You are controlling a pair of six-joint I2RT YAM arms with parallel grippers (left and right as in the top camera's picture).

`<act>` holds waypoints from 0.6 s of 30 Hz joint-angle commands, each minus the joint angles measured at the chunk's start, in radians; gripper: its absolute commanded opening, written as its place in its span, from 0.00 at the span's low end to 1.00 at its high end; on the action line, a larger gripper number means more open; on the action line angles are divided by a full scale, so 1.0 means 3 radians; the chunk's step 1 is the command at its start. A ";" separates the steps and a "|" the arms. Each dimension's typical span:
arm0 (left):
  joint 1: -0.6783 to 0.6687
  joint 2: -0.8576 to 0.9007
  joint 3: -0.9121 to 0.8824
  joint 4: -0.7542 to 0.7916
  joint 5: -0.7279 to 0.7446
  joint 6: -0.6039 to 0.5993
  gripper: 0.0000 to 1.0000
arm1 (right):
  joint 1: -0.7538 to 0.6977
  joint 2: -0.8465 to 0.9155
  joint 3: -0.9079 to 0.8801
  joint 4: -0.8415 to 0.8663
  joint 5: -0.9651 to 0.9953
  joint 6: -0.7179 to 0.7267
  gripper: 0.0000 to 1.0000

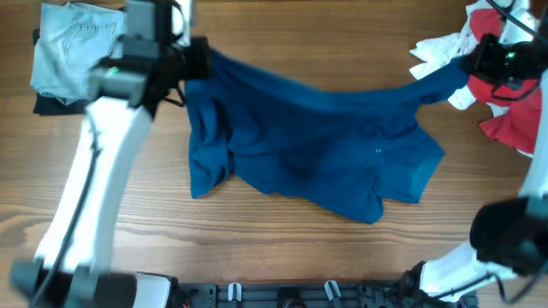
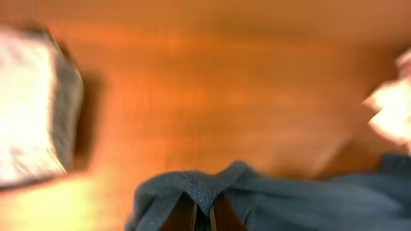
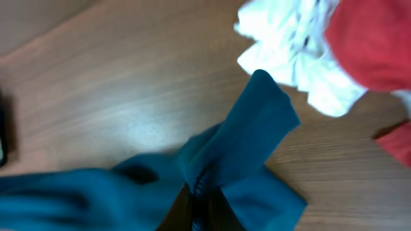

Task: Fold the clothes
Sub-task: 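Lift the teal shirt high with both grippers, holding it stretched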

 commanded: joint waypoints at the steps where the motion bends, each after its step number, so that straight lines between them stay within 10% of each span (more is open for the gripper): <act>1: 0.0056 -0.0453 0.0253 0.0001 -0.0249 -0.0034 0.04 | -0.0106 -0.0640 0.0211 0.0010 0.0099 0.0102 0.04; 18: 0.0056 -0.1625 0.0298 -0.0102 -0.0421 -0.0275 0.04 | -0.0401 -0.1879 0.0778 -0.0245 0.0137 0.0107 0.04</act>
